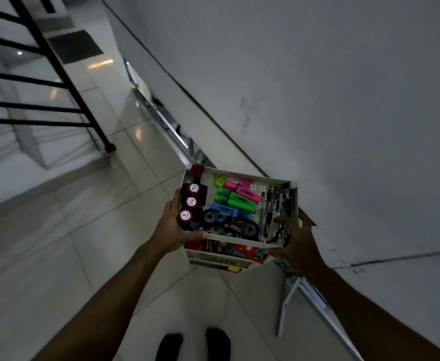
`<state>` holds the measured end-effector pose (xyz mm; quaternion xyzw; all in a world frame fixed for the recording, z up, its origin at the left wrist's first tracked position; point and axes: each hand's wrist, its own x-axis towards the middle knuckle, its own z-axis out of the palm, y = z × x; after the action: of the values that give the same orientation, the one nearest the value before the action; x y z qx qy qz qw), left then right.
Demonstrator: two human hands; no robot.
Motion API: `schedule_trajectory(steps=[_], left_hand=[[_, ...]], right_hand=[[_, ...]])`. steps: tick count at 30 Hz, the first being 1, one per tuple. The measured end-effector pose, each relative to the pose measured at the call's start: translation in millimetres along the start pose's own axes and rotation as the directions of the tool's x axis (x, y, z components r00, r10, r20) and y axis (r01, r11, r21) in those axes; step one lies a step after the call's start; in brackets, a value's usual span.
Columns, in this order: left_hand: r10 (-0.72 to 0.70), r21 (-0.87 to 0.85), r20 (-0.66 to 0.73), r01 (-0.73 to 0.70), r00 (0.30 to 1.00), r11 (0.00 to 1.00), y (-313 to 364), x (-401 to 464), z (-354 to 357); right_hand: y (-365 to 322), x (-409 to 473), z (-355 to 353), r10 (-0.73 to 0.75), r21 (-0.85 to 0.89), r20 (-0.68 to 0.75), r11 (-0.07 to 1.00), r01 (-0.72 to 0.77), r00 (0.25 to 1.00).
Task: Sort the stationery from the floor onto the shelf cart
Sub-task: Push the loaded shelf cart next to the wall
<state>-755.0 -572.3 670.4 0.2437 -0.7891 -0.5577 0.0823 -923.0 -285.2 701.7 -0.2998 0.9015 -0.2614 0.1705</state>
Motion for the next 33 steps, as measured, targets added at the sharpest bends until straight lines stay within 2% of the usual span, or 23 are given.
schedule_trajectory(steps=[6,12,18,23,28,33], left_hand=[[0.072,0.06,0.175,-0.084,0.982,0.995,16,47,23],[0.138,0.12,0.346,-0.19,0.928,0.974,31,88,37],[0.236,0.153,0.514,-0.359,0.825,0.921,56,132,51],[0.271,0.224,0.582,-0.472,0.767,0.853,67,157,57],[0.182,0.228,0.6,-0.385,0.779,0.894,67,167,54],[0.158,0.226,0.629,-0.374,0.761,0.9,74,159,48]], right_hand=[[21,-20,-9,0.161,0.056,-0.072,0.986,-0.158,0.984],[26,-41,-8,0.33,0.103,-0.144,0.943,-0.318,0.933],[25,-49,2,0.446,0.169,-0.268,0.894,-0.414,0.854],[21,-45,15,0.527,0.23,-0.305,0.849,-0.475,0.793],[17,-39,20,0.549,0.218,-0.278,0.835,-0.505,0.788],[10,-35,8,0.586,0.095,-0.194,0.81,-0.579,0.787]])
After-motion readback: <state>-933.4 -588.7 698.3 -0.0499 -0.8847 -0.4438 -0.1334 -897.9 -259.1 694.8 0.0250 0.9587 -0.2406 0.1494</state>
